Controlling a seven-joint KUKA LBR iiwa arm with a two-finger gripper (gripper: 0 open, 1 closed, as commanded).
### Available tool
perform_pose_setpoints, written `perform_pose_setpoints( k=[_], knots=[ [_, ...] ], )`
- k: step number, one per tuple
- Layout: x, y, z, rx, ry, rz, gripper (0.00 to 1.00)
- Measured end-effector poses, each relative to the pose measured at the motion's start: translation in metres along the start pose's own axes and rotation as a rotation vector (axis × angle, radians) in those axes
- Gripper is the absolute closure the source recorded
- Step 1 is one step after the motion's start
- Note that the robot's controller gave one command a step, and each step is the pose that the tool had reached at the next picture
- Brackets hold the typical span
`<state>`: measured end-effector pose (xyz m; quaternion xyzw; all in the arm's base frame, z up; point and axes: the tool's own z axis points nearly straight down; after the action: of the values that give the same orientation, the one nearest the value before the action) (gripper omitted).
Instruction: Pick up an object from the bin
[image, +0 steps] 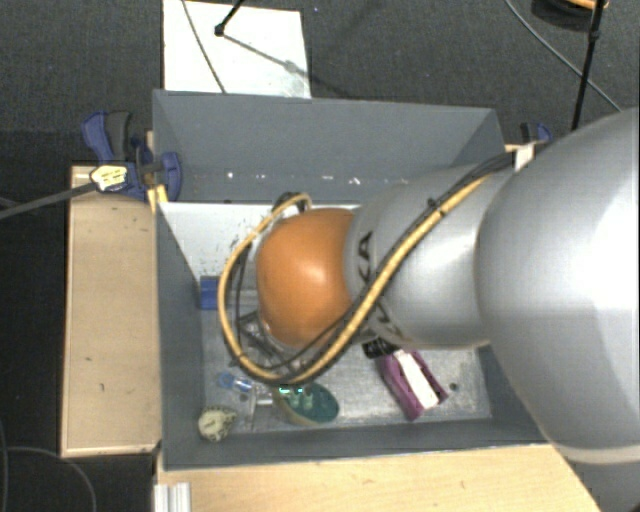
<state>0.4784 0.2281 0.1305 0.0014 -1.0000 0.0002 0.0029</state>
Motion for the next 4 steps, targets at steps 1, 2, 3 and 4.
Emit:
perform_pose_setpoints(
  k=[1,2,3,4],
  knots=[
    [-0.022,-0.048,0.062,0.002,-0.004,-0.209,0.0],
    [-0.022,-0.046,0.06,-0.001,-0.006,-0.204,1.0],
    [-0.017,-0.034,-0.105,-0.003,-0.017,-0.203,1.0],
    [-0.016,-0.035,-0.101,-0.001,-0.008,-0.197,0.0]
  ],
)
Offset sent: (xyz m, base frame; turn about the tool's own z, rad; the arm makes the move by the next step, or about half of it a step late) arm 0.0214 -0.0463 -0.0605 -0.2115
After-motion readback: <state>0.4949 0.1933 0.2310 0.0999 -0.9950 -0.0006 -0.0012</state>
